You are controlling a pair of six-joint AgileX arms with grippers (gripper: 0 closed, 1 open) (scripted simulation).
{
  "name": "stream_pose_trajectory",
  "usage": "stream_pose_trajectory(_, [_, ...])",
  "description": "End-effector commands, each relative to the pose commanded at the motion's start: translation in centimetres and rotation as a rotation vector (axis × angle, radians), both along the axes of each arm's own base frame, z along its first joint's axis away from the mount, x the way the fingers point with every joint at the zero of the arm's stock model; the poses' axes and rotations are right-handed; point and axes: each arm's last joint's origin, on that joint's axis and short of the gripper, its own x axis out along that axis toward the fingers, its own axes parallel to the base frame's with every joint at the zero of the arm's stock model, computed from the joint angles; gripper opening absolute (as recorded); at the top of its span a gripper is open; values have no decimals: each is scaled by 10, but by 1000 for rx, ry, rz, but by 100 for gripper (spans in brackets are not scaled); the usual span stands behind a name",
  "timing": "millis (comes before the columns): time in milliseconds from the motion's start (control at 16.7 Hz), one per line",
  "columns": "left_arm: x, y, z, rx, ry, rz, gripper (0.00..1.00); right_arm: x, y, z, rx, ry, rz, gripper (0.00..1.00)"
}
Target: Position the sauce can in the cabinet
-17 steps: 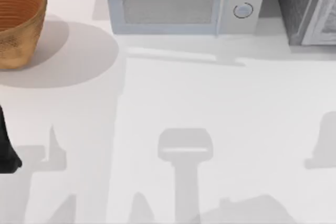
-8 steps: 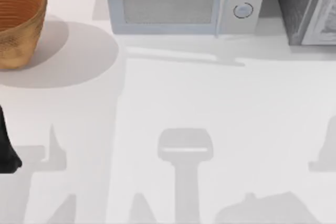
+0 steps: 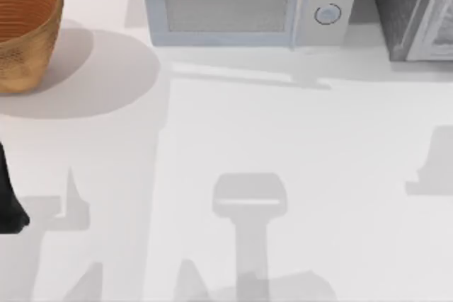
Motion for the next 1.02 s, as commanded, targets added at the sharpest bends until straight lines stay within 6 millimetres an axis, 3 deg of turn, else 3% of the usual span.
stream_pose_trajectory(420, [0,0,0,0,0,0,100,14,6,104,1,-68,6,0])
stream_pose_trajectory(1020, [0,0,0,0,0,0,100,75,24,200,8,-6,14,0])
